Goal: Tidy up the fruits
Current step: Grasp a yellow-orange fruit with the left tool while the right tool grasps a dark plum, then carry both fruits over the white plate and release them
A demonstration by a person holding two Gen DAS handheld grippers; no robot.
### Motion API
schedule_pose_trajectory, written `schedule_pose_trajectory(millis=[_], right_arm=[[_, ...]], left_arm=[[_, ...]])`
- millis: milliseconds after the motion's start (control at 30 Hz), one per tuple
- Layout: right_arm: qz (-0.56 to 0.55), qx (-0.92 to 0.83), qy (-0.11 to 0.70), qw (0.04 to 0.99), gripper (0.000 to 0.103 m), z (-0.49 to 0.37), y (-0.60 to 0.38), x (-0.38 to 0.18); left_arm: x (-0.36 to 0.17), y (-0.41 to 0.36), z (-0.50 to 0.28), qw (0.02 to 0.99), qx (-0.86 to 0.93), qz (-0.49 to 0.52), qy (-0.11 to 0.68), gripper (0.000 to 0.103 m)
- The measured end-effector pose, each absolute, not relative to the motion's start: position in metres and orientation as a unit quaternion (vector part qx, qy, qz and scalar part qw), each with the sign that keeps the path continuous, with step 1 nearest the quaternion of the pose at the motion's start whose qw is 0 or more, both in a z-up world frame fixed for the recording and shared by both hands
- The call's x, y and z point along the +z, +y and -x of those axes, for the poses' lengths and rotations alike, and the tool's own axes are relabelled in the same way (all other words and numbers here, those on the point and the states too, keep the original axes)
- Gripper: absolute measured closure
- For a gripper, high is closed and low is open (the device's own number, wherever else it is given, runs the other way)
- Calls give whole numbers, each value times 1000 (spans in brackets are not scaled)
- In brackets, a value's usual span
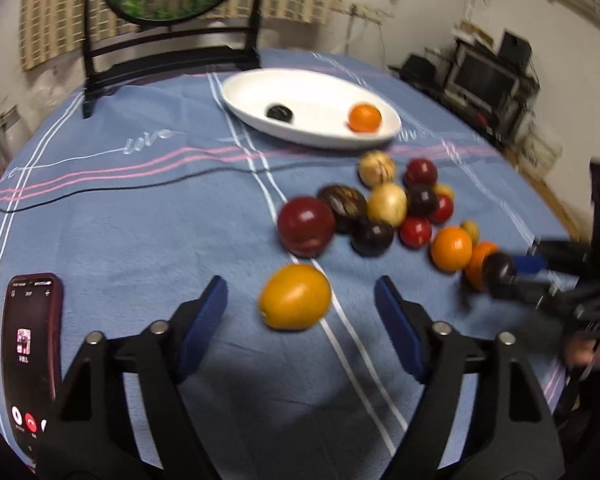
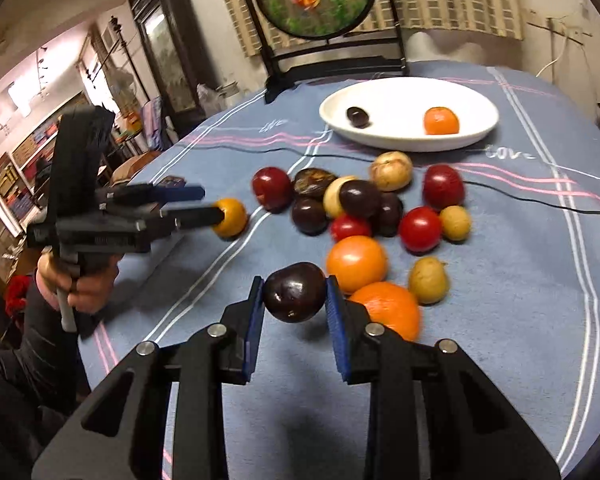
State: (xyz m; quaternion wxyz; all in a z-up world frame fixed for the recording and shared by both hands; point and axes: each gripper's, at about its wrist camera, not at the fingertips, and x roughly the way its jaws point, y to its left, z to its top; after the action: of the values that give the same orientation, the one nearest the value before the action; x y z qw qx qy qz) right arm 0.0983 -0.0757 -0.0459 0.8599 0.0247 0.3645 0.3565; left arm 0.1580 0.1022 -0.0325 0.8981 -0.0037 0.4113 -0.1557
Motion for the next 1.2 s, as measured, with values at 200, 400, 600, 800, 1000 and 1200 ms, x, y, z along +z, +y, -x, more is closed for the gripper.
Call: schedule_pose_trajectory(millis=[200,400,600,800,1000,1200], right_arm=[[-36,368,362,856,72,-98,-82,-45],[-29,371,355,857,72,-100,-85,-40],[-28,364,339,867,72,-112,-99,-26],[-63,328,311,890,72,-154,-123,-7],[-115,273,291,910,72,-240,-130,-1],[-140,248,330,900,72,-310,-118,-20]], left_arm=[[-43,95,-163,889,-154,-13,430,35],[-52,102,-174,879,-149,12,454,54],[-51,106,-174,877,-157,34,453,62],[-15,105,-186,884,-182,90,420,62],[22,68,-260,901,-149,80,400,62],[10,25,-323,895,-117,43,428,62]])
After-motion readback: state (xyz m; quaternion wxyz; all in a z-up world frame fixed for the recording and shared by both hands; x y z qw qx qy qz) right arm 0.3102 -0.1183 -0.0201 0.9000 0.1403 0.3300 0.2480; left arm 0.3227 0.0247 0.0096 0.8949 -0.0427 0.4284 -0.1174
